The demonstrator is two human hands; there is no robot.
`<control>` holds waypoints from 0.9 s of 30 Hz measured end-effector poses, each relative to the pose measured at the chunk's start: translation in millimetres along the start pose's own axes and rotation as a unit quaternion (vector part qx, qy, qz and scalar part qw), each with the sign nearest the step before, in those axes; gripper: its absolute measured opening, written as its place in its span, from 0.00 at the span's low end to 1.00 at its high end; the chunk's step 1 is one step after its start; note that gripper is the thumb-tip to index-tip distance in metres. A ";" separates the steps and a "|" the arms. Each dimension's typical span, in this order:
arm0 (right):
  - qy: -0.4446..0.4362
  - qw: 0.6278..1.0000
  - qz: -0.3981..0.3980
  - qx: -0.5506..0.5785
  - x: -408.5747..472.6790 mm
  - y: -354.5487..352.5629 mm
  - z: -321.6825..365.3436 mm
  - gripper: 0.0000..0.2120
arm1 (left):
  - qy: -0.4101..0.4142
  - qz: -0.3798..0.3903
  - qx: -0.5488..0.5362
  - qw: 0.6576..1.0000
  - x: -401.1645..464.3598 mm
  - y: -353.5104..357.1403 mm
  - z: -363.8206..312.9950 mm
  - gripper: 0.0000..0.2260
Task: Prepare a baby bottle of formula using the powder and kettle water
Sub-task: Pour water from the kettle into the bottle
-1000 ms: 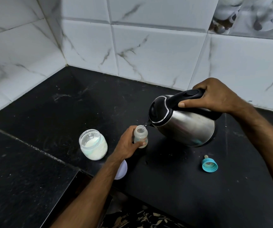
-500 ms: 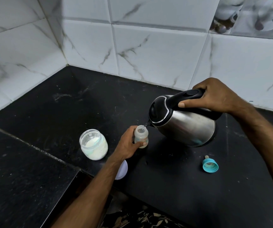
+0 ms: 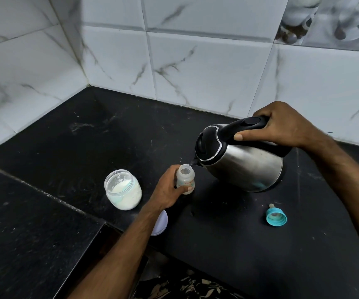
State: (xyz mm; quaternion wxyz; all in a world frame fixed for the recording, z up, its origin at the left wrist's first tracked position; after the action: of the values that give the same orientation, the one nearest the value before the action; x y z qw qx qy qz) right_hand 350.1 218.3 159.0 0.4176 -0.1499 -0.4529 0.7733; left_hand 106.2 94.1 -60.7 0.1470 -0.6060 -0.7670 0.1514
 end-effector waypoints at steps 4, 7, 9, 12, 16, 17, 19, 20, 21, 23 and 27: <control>0.000 1.000 -0.004 0.001 0.1 -0.4 -0.1 0.39 | -0.005 0.003 0.003 1.000 0.1 0.2 0.2 0.25; 0.002 1.000 -0.004 0.008 -1.0 0.3 -1.4 0.36 | -0.006 0.007 0.005 1.000 0.8 0.4 0.5 0.25; 0.005 1.000 -0.003 0.014 -2.1 1.8 -3.7 0.34 | -0.005 0.004 0.006 1.000 0.6 0.4 0.6 0.25; 0.016 0.999 -0.008 0.030 -4.7 4.8 -9.6 0.36 | -0.007 0.002 0.011 1.000 0.1 0.0 0.4 0.25; 0.030 0.996 -0.038 0.081 -9.4 7.1 -18.8 0.36 | -0.014 0.005 0.009 1.000 -0.4 -0.1 -0.3 0.25; 0.032 0.994 -0.045 0.096 -10.8 7.5 -20.3 0.36 | -0.016 0.004 0.007 1.000 -0.4 -0.3 -0.6 0.25; 0.040 0.989 -0.055 0.134 -13.4 8.9 -24.7 0.34 | -0.022 0.002 0.000 1.000 -1.2 -0.9 -1.4 0.25; 0.044 0.985 -0.059 0.155 -14.4 10.0 -27.0 0.33 | -0.025 0.001 -0.006 1.000 -2.0 -1.4 -2.0 0.25; 0.047 0.981 -0.065 0.175 -14.8 11.4 -29.4 0.32 | -0.028 0.000 -0.010 1.000 -2.8 -2.0 -1.9 0.25; 0.051 0.974 -0.082 0.207 -14.2 15.1 -33.5 0.33 | -0.028 -0.001 -0.011 1.000 -5.1 -3.2 -2.3 0.25; 0.059 0.957 -0.121 0.256 -7.4 28.1 -39.5 0.37 | -0.027 -0.002 -0.022 0.999 -9.5 -4.4 0.3 0.25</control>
State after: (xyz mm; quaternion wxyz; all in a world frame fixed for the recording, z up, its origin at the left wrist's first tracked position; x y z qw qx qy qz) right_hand 364.4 228.5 113.2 0.5583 -0.0278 -0.2294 0.7968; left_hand 104.3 83.8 -59.5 0.1128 -0.6035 -0.7748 0.1508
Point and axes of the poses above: each hand's wrist, its own x-axis towards the middle knuckle, its own y-axis out of the palm, z = x × y, the point moved 3 cm from there along x, towards the middle knuckle, and after that the axes turned 1 degree about -z, right-handed, at the moved point
